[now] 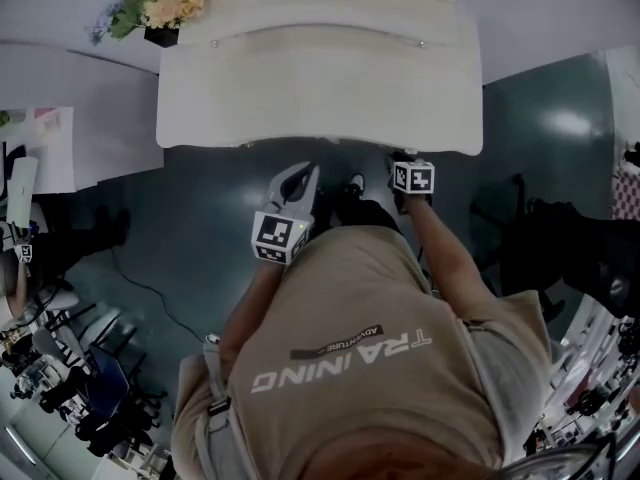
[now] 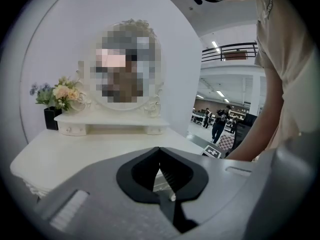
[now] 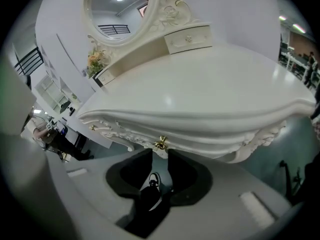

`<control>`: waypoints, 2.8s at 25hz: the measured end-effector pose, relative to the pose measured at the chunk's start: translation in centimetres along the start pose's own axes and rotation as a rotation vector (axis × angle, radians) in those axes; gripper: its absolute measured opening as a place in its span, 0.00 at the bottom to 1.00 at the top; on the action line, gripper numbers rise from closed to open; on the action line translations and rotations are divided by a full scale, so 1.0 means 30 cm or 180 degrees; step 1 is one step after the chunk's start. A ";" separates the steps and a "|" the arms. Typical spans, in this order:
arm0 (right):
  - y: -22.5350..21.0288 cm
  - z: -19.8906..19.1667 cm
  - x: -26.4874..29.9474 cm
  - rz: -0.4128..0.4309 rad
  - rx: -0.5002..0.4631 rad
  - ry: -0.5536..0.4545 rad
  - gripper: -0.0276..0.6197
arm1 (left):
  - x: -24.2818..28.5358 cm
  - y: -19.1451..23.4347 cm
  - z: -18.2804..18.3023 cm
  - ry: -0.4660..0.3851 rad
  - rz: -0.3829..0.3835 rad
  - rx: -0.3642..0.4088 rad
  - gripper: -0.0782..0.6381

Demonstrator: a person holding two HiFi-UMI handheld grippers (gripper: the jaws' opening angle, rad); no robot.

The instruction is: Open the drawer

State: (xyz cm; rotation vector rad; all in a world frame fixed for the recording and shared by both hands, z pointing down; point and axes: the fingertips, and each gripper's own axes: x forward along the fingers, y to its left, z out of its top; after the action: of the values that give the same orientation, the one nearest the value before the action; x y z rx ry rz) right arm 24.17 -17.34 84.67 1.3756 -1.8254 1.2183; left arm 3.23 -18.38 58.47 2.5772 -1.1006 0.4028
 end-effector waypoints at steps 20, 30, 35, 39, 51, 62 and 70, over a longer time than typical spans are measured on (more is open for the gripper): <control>0.010 0.051 0.231 -0.0374 0.0549 0.0082 0.26 | -0.053 0.223 -0.034 0.0122 0.0198 -0.0109 0.11; 0.032 -0.036 0.179 -0.0360 0.0461 0.0284 0.25 | -0.095 0.222 -0.036 0.0091 0.0228 -0.0089 0.11; 0.062 -0.134 0.132 -0.0294 0.0453 0.0351 0.25 | -0.087 0.196 -0.024 0.0096 0.0135 -0.0066 0.11; 0.078 -0.191 0.101 -0.0257 0.0484 0.0405 0.25 | -0.060 0.182 -0.009 0.0101 -0.0009 -0.0013 0.11; 0.130 -0.369 0.020 -0.0333 0.0582 0.0509 0.25 | -0.030 0.134 -0.001 0.0064 -0.0623 0.0200 0.11; 0.163 -0.550 -0.081 -0.0349 0.0550 0.0480 0.25 | -0.151 0.042 -0.083 0.0118 -0.0672 0.0245 0.11; 0.178 -0.652 -0.138 -0.0207 0.0487 0.0244 0.25 | -0.334 -0.123 -0.134 0.0169 -0.0499 0.0257 0.11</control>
State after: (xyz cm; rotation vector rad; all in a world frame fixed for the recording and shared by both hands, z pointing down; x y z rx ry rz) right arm 18.71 2.32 88.08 1.4379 -1.6517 1.3812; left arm -1.27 -7.92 57.78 2.6831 -0.8738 0.4832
